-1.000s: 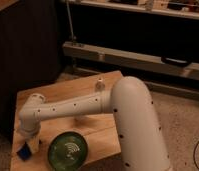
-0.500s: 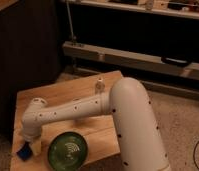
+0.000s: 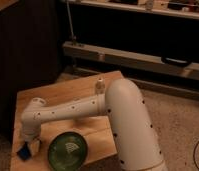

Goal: Wipe the white sponge on the table

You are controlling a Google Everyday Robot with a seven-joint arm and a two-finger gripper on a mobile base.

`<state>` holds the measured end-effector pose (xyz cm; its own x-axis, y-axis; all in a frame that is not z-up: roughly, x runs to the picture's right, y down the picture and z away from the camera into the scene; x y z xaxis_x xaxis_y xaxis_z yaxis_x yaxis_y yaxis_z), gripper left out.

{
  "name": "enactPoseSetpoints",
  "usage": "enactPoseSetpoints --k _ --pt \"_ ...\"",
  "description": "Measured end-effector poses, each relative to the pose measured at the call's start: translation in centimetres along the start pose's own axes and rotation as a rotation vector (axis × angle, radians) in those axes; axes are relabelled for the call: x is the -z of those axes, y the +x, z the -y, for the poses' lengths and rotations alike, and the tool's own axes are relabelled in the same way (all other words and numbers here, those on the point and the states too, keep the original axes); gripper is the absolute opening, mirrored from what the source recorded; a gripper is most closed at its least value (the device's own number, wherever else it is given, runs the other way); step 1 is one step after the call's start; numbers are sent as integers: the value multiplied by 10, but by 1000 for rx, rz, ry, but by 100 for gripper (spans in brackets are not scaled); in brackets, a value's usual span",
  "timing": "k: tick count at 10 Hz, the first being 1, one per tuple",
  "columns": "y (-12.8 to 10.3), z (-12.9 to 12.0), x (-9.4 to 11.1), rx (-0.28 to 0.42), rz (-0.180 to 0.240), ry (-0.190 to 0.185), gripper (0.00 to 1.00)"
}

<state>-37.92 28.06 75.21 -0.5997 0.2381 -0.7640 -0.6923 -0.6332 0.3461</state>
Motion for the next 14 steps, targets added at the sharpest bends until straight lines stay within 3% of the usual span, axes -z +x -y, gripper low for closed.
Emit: enactPoseSetpoints --k 6,11,14 --pt "-7 -1 7 -40 1 7 54" --pt "-24 -25 20 -44 35 -18 54" --pt "-49 -37 34 -72 68 -30 54"
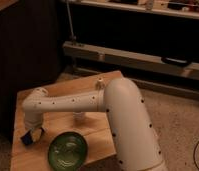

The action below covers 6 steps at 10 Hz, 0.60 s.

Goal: Wipe the white sponge on the table

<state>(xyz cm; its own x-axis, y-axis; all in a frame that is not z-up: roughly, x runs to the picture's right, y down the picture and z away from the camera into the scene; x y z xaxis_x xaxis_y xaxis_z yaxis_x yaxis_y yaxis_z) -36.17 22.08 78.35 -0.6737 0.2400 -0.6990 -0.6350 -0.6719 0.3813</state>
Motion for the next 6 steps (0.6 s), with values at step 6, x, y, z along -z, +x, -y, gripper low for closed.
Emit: enactPoseSetpoints --k 6 --pt "-34 44 20 -92 -5 -60 54"
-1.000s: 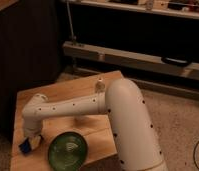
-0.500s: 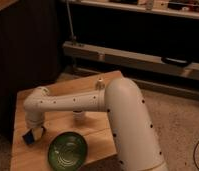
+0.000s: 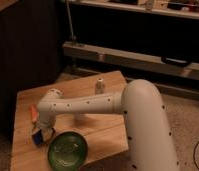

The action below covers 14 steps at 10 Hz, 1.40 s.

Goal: Wipe the white sponge on the table

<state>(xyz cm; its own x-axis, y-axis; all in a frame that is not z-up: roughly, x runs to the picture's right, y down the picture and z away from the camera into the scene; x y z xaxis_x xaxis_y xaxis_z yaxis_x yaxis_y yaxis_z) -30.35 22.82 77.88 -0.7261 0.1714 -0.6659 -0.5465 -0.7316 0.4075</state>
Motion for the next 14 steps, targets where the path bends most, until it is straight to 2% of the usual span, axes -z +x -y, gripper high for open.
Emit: enactPoseSetpoints --k 3,5,8,10,12,14 --pt "30 23 3 41 -22 -12 54" --pt "44 40 -10 60 -34 20 54" --pt "66 51 -32 99 -58 64 54" --pt "83 41 -41 140 -74 71 54" --pt "103 22 -35 188 -86 55 54" --pt "121 3 -31 225 -89 57 54"
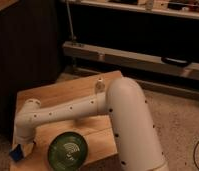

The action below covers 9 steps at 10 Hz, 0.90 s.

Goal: Wipe the white sponge on the table

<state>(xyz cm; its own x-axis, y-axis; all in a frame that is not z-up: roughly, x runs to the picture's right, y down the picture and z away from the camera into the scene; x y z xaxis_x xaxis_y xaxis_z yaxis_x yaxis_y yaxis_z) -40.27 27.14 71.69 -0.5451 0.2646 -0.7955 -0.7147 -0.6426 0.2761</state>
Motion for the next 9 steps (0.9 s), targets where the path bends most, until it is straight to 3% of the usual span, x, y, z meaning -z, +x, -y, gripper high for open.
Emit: enactPoseSetpoints --k 2,4,9 --pt "-8 -17 -6 -8 3 0 54" --pt "-32 -25 -2 -45 19 -9 54" --pt "-74 -11 38 -125 85 -57 54"
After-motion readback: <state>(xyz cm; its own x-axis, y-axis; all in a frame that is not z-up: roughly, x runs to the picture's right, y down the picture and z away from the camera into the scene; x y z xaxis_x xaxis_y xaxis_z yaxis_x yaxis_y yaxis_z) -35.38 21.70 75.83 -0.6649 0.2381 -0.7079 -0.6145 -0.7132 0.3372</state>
